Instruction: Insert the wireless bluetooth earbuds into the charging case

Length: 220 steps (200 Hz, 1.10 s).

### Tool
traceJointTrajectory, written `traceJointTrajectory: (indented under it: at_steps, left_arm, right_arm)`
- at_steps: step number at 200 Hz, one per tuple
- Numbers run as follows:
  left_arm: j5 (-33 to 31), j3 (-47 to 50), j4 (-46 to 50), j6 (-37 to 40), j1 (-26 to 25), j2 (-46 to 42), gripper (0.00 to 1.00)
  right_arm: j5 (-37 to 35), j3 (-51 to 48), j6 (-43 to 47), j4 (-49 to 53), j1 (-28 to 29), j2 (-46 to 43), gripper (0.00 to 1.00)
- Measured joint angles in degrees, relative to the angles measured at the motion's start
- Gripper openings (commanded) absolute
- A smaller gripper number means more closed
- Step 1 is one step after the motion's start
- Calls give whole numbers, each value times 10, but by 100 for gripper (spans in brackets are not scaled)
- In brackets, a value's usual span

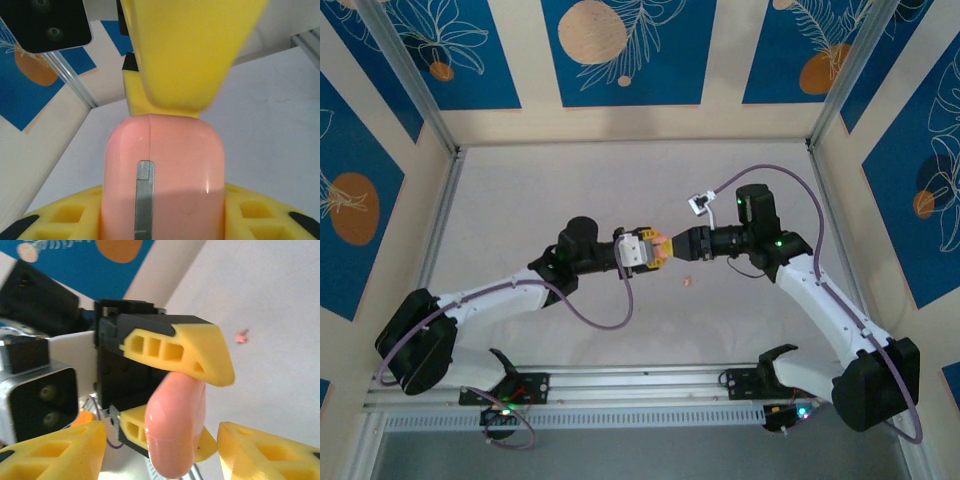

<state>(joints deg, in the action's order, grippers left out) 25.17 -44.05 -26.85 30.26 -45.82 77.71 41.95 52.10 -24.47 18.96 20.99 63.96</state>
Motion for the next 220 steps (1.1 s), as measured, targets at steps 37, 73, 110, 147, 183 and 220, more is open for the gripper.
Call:
traceJointTrajectory:
  at_steps: [37, 73, 110, 147, 183, 220]
  left_arm:
    - [-13, -7, 19, 2, 0, 8, 21]
    - [-13, -8, 23, 0, 0, 12, 21]
    - [-12, -8, 24, -3, 0, 12, 22]
    - [-13, -9, 25, -12, 0, 12, 33]
    - [-19, -17, 37, -20, 0, 13, 58]
    - [-43, -24, 40, -44, 0, 16, 83]
  right_arm:
    - [-67, 15, 17, 32, 27, 0, 53]
    - [-103, 19, 31, 45, 40, 0, 43]
    - [-127, 21, 43, 53, 46, 0, 32]
    - [-149, 31, 52, 69, 50, 0, 22]
    - [-170, 39, 47, 77, 57, 0, 16]
    - [-214, 40, 22, 77, 71, 0, 16]
